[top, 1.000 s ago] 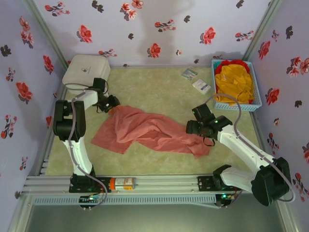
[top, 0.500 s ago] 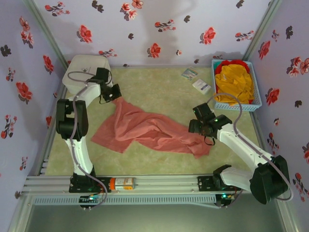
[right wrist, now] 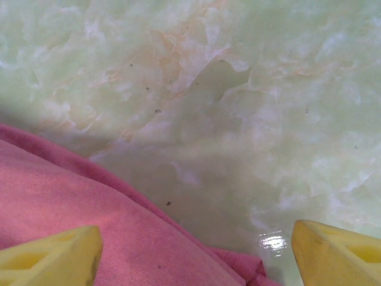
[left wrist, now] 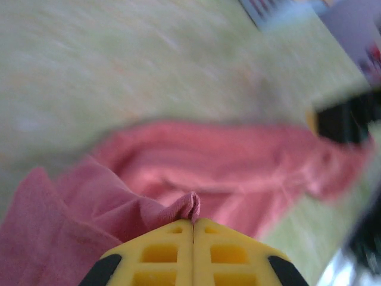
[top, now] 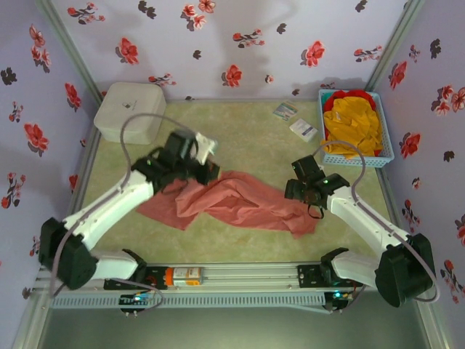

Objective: Fold and stack the t-shirts

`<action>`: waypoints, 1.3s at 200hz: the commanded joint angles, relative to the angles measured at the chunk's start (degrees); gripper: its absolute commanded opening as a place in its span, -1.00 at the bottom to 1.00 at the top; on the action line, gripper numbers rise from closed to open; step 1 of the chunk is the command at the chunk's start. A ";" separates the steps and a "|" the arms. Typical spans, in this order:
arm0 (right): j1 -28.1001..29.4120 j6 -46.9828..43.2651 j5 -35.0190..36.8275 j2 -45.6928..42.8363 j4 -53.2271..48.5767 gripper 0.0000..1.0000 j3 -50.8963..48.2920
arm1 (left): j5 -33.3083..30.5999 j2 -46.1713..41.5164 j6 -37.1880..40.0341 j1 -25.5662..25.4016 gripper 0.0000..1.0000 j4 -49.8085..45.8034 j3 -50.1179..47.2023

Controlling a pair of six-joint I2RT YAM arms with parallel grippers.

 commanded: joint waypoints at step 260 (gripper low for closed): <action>-3.55 2.95 -6.42 -0.26 -3.49 0.67 -4.32 | -10.41 27.09 23.43 15.34 -1.00 -3.22 44.35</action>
